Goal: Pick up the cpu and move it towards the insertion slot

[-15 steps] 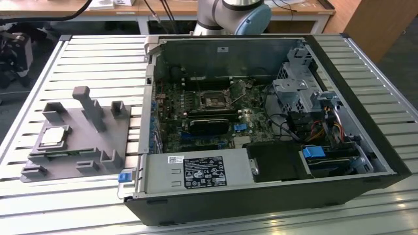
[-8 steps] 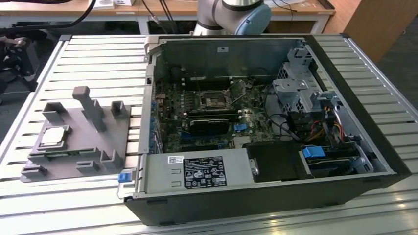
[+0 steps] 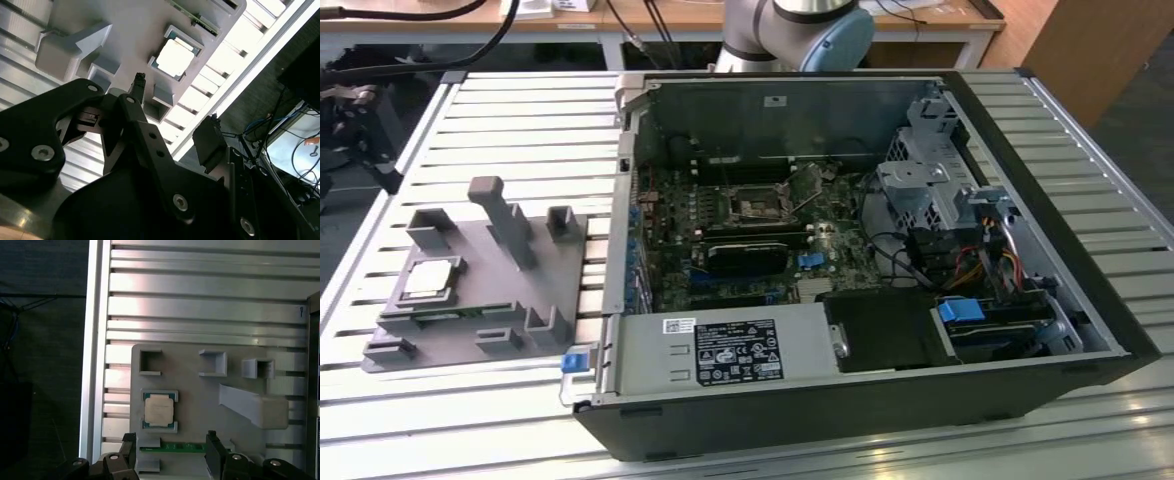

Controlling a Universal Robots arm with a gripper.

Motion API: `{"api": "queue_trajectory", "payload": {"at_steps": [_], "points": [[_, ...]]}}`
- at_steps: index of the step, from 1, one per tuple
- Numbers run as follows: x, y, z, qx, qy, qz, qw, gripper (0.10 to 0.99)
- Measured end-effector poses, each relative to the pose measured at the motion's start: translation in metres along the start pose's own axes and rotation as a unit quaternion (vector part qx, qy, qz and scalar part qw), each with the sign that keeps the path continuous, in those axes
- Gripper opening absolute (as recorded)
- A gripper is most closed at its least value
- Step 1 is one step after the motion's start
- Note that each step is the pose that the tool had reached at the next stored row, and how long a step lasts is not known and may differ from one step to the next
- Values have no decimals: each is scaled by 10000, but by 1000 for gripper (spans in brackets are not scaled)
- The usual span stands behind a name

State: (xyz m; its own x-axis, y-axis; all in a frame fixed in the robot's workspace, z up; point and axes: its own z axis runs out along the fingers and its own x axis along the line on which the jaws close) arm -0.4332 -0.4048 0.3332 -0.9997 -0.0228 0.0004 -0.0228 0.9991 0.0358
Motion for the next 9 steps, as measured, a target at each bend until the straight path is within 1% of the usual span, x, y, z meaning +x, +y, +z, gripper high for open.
{"api": "queue_trajectory", "payload": {"at_steps": [9], "points": [[16,-3,56,4,1,-2,10000,659]]}}
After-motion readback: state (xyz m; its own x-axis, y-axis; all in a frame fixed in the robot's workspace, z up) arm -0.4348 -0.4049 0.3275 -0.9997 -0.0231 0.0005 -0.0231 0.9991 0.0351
